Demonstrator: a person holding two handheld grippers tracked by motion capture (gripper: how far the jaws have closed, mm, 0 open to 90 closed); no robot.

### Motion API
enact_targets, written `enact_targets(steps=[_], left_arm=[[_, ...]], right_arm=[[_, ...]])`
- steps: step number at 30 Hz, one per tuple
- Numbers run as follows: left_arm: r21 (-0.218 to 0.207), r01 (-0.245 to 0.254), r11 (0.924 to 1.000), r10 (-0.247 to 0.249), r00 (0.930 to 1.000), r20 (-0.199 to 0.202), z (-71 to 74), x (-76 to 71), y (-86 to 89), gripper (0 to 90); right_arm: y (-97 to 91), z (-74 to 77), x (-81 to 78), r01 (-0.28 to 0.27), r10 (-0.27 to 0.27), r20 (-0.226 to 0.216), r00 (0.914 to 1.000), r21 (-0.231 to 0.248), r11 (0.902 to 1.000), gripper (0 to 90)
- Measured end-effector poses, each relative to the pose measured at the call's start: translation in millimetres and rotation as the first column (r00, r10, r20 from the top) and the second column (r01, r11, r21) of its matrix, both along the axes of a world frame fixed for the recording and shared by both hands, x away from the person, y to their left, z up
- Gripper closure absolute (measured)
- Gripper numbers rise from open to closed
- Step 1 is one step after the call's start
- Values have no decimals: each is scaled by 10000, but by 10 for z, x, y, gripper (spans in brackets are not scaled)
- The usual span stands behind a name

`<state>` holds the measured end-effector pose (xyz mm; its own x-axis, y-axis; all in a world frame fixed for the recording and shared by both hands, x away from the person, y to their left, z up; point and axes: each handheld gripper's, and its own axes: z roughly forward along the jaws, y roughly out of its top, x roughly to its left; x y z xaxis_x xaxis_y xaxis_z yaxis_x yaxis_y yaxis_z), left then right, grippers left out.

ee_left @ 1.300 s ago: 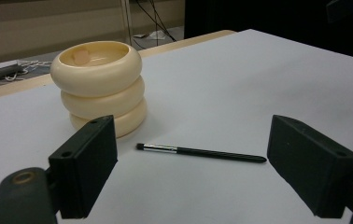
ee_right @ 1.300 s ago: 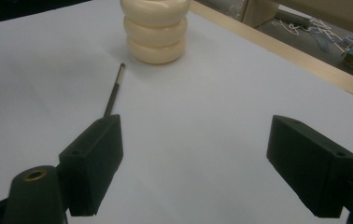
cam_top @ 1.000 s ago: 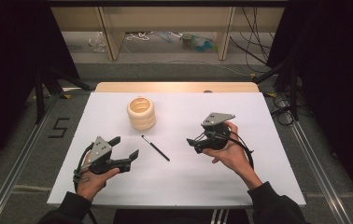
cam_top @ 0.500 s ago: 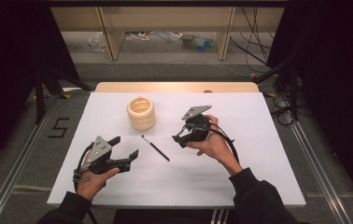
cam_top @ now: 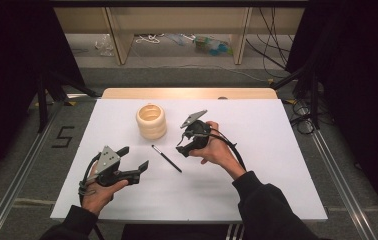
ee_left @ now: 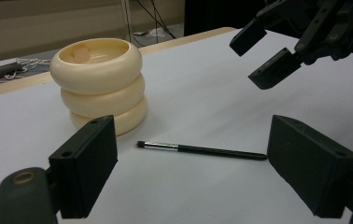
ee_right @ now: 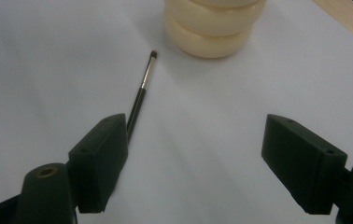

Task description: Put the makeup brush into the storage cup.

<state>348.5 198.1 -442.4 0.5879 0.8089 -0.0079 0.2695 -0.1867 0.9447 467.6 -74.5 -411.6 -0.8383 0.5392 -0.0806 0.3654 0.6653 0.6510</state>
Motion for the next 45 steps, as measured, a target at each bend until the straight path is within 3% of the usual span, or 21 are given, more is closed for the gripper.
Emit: enact_targets(steps=[6, 18, 21, 32, 45], left_arm=[[-57, 20, 10000, -20, 10000, -98, -7, 4, -4, 161], [-8, 58, 10000, -58, 9999, -94, -6, 11, 2, 161], [-33, 30, 10000, -31, 9998, -173, -14, 12, -4, 161], [-8, 40, 10000, -40, 9999, -137, -8, 6, 5, 161], [17, 84, 10000, -84, 9999, -133, -8, 6, 0, 161]], right_arm=[[213, -78, 75, -439, 427, -325, 9986, -364, 9984, 253], [485, -176, 179, -699, 619, -855, 9944, -941, 9931, 266], [616, -249, 214, -754, 608, -1101, 9921, -1334, 9882, 281], [744, -378, 280, -816, 512, -1700, 9841, -1768, 9809, 351], [800, -441, 305, -925, 515, -1888, 9807, -2152, 9722, 396]])
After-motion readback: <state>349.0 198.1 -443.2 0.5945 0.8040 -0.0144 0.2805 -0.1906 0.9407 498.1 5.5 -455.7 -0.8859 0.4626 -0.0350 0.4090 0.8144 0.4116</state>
